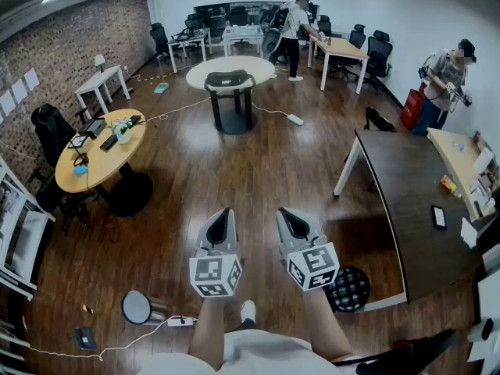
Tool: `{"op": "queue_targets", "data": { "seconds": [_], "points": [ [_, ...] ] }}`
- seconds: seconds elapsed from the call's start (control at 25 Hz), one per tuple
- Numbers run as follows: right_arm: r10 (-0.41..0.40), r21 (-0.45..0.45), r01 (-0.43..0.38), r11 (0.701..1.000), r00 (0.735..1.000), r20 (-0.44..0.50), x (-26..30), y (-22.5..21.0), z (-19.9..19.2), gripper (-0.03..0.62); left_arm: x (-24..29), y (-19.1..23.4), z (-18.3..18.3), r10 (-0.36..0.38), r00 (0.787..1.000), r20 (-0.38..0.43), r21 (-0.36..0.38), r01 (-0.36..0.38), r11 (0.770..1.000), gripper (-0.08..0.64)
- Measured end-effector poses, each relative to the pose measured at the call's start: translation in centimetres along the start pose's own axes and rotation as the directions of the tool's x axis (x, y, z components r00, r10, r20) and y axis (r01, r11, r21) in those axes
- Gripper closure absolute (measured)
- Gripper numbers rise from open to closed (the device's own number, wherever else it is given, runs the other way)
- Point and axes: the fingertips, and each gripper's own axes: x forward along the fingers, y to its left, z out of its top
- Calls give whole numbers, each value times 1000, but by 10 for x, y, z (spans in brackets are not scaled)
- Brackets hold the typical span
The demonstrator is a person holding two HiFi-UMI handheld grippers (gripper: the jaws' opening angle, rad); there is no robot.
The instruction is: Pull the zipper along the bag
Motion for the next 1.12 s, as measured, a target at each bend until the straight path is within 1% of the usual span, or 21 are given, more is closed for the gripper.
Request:
{"op": "queue_targets", "data": {
  "seconds": [0.2,0.28,0.4,0.48,0.6,0.8,0.96,1.12],
  "points": [
    [-8,-8,8,1000,1000,3,81,-7,3,604,59,59,12,-8,1000,16,-3,8,1000,543],
    [-1,-21,1,1000,1000,1,108,-9,4,604,80,76,12,-26,1000,10,-1,26,1000,543],
    [-2,-41,2,999,1000,-6,136,-15,-1,604,104,92,4,-56,998,-9,9,56,998,543],
    [-13,-34,13,999,1000,-27,154,-26,-10,604,122,101,-8,-65,997,-34,9,66,998,543],
    [-29,-16,28,999,998,-49,181,-46,-21,604,152,111,-22,-73,995,-62,0,73,997,543],
    [-21,-9,20,1000,999,-50,242,-88,-30,604,218,138,-38,-38,997,-73,-1,38,999,543],
    [11,6,-11,1000,999,-44,312,-134,-34,604,296,161,-41,-6,997,-72,13,7,1000,543],
    [52,1,-52,999,999,-4,388,-184,-19,604,384,178,-30,10,999,-39,32,-9,999,543]
  ]
}}
